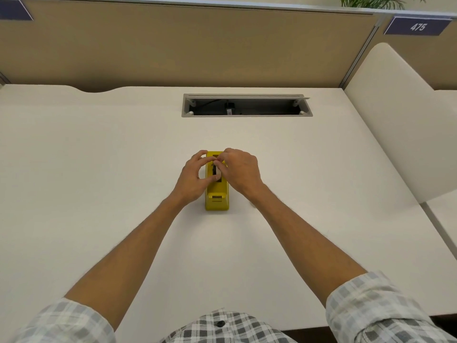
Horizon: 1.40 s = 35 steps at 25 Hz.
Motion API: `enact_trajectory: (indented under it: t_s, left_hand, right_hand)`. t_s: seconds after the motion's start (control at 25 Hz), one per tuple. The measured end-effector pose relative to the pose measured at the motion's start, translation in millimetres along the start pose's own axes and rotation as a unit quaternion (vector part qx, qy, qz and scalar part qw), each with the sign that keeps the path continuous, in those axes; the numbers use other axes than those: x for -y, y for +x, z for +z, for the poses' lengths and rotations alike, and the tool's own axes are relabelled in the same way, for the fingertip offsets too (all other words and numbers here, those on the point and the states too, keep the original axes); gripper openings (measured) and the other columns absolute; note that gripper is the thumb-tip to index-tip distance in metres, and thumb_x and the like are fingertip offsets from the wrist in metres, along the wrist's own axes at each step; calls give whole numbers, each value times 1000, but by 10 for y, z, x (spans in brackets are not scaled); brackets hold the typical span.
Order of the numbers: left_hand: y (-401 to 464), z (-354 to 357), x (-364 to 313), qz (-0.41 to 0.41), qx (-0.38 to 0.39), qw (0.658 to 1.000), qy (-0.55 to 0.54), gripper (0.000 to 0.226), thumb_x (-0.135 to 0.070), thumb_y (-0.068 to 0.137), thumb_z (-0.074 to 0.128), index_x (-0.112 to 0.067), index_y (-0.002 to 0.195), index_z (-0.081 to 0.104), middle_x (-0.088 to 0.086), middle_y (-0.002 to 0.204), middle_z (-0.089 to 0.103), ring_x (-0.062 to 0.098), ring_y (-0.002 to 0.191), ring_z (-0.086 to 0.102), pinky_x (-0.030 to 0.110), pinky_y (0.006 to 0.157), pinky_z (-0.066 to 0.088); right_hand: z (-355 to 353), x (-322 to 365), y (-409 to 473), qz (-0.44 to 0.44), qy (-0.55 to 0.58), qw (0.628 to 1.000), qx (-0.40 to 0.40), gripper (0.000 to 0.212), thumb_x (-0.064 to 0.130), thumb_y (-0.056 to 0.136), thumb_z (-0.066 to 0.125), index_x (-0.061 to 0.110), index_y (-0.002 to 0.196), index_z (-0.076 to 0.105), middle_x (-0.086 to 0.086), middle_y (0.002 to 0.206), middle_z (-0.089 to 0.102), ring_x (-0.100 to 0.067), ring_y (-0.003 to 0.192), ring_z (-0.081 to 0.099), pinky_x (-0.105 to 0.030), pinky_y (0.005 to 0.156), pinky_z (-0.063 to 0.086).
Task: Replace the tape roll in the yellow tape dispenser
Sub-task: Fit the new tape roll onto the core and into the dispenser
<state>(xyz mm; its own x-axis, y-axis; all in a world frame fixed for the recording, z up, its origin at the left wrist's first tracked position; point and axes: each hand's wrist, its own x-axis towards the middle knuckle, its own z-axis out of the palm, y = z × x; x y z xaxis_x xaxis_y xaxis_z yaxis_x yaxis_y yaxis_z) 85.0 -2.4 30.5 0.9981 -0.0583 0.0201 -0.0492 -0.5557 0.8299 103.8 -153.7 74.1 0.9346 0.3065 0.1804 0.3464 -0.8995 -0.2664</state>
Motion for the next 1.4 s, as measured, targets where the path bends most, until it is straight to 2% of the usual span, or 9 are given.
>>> enact_trajectory:
  t_s: [0.28,0.44,0.64,0.84,1.12,1.4]
  left_hand:
    - [32,-13,-24,1,6,1000,11,48,-36,83,72,-29,128,57,-3,152,34,21,137,34,50,108,38]
    - [43,-33,-15,-2,13,1000,25,48,-38,83,70,-30,129,57,-4,152,33,20,138,32,48,109,37]
    - [42,-26,-21,4,11,999,43,49,-40,85,67,-30,131,55,-4,153,32,21,139,31,42,107,33]
    - [36,-19,-10,6,11,999,37,49,-39,84,69,-30,130,55,-3,152,33,21,138,32,44,107,36]
    - [66,-38,17,14,21,998,53,46,-39,86,67,-31,130,56,-4,151,33,20,138,30,28,98,29]
    - [11,-15,-23,11,6,999,40,47,-41,87,65,-30,131,55,-5,152,32,18,137,32,38,105,34]
  right_hand:
    - [-3,-33,-26,-6,27,1000,10,30,37,100,50,21,108,74,2,97,69,-18,84,64,-32,68,50]
    - [-16,-78,-33,-19,45,999,19,28,35,99,52,21,109,74,1,101,69,-19,87,64,-27,66,42]
    - [-11,-108,-37,-17,59,998,24,28,36,99,52,22,110,74,2,103,69,-17,88,64,-25,67,40]
    - [-22,-114,-73,-37,53,998,26,27,36,99,52,23,108,74,4,106,67,-17,88,64,-31,69,48]
    - [-17,-127,-94,-54,28,997,38,29,38,100,49,24,113,71,5,114,65,-16,95,64,-31,72,49]
    - [-22,-134,-88,-59,30,997,35,29,35,100,48,23,103,75,4,110,66,-16,90,63,-28,67,43]
